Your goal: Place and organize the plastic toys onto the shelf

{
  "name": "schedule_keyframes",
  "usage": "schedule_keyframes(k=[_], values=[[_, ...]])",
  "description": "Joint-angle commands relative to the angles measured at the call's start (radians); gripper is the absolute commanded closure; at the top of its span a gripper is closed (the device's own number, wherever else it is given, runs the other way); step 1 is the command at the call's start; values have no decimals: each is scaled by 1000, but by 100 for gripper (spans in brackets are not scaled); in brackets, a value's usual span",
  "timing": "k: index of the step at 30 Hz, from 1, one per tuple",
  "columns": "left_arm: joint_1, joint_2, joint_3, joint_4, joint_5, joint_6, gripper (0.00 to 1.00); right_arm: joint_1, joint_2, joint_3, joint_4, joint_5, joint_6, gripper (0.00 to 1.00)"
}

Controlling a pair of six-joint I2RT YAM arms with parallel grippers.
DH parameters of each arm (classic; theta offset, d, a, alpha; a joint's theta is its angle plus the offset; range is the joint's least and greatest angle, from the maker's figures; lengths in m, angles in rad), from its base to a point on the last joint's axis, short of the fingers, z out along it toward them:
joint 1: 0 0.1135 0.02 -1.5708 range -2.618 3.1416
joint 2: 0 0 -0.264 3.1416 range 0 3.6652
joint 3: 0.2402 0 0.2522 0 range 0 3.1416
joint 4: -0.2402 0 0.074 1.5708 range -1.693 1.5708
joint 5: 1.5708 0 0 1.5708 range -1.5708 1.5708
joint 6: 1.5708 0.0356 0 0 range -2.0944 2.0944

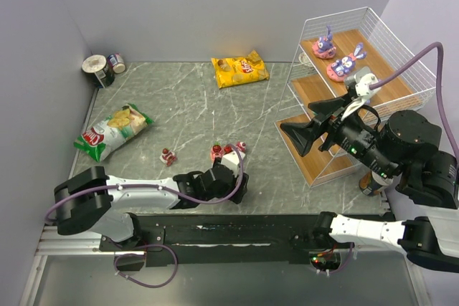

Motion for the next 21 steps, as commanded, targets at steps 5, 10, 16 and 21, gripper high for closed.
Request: schedule_keyframes(k=[5, 10, 16, 21], values=[[3, 28, -31, 86, 29, 1, 23, -2, 21, 39, -1, 15, 5, 0], [6, 59, -11, 88, 37, 29, 26, -2, 33, 47, 0, 12, 1, 0], [16, 65, -20, 102, 49, 37, 34, -4, 43, 51, 0, 15, -2, 0], [29, 60, -20, 108, 60, 47, 37, -2, 41, 47, 0, 19, -1, 0]])
